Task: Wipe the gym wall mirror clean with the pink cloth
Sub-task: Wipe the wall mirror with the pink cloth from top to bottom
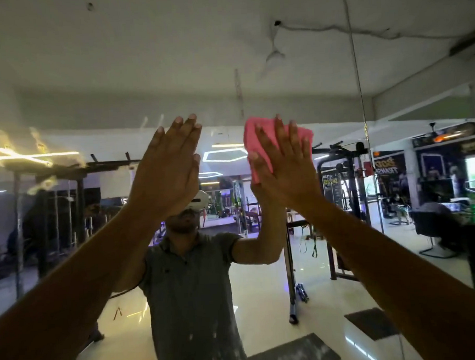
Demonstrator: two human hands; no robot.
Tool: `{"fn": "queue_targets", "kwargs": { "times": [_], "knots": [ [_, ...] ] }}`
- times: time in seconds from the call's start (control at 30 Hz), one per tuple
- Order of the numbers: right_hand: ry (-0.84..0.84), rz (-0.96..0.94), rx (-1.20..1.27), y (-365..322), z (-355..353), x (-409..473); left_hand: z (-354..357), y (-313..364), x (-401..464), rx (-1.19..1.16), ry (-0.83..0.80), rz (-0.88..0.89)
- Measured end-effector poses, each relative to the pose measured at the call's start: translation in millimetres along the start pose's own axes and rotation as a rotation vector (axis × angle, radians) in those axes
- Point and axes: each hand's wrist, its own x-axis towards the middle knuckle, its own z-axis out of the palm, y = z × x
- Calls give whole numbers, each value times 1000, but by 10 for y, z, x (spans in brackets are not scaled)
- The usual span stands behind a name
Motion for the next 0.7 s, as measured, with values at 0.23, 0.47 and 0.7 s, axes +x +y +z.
{"fn": "queue_targets", "kwargs": {
  "times": [0.23,0.47,0.7],
  "knots": [
    [-37,-229,-25,-318,118,-423,-107,-7,-2,50,-27,20],
    [24,-1,51,-324,-41,460,-207,-19,-61,68,-21,-27],
    [2,-293,61,-373,224,-322,-257,-6,-115,111,-17,-75]
  ]
}}
